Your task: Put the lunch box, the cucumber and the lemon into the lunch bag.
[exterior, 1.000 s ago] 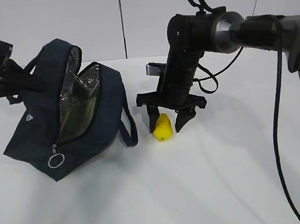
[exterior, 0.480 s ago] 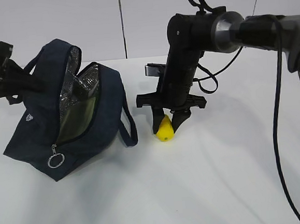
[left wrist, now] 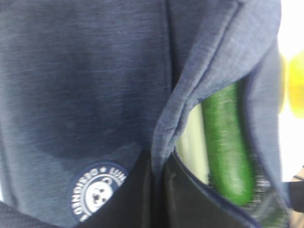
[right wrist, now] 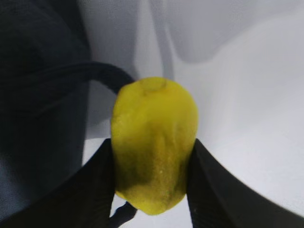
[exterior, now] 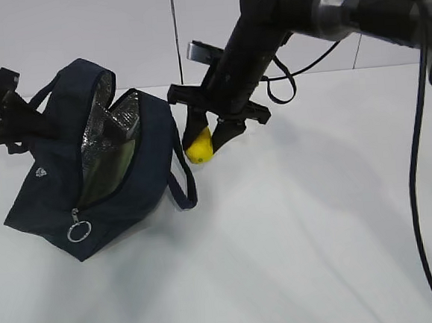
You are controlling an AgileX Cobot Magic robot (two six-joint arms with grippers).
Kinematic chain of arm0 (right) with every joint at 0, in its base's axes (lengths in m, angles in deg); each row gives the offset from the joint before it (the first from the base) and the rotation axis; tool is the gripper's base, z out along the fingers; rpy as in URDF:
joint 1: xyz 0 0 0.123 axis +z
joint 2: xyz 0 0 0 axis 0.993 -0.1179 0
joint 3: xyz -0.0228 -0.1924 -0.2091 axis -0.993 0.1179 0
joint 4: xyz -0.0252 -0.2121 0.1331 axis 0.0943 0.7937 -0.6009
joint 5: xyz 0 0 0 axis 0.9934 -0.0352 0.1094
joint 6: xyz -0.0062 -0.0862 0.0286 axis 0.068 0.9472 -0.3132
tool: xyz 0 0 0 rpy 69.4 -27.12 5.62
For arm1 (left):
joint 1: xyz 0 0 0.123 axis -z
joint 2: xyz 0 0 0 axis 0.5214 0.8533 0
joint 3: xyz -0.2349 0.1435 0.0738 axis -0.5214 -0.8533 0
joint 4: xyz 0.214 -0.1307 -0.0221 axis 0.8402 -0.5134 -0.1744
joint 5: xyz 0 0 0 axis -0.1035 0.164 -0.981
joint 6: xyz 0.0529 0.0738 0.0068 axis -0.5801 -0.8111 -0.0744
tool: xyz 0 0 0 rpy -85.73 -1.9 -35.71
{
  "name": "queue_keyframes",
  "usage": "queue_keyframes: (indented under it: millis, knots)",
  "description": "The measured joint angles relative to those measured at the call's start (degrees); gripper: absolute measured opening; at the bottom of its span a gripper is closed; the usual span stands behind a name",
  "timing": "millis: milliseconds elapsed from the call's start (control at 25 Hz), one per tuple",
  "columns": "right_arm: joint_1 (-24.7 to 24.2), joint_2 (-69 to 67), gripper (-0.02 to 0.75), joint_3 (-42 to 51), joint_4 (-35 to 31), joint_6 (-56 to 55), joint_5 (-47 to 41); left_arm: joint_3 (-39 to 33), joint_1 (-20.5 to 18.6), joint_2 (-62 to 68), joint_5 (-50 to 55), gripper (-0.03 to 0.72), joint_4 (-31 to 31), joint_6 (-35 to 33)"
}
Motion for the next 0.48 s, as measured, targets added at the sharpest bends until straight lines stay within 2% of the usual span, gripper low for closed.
queue_keyframes:
  millis: [240,320,480]
  knots:
    - [0.0,4.42,0.318,-0.21,-4.29,1.2,-0.11,0.0,0.0,0.0,-2.1,-0.006,3.31,0.12]
    - [0.0,5.35,0.318,-0.21,-8.28,1.99,-0.22,0.0,0.0,0.0,-2.64,-0.006,4.56,0.25]
    - [0.04,5.89,0.317,-0.21,-20.34,5.98,-0.22,0.0,-0.13,0.0,-3.3,-0.006,5.46,0.45]
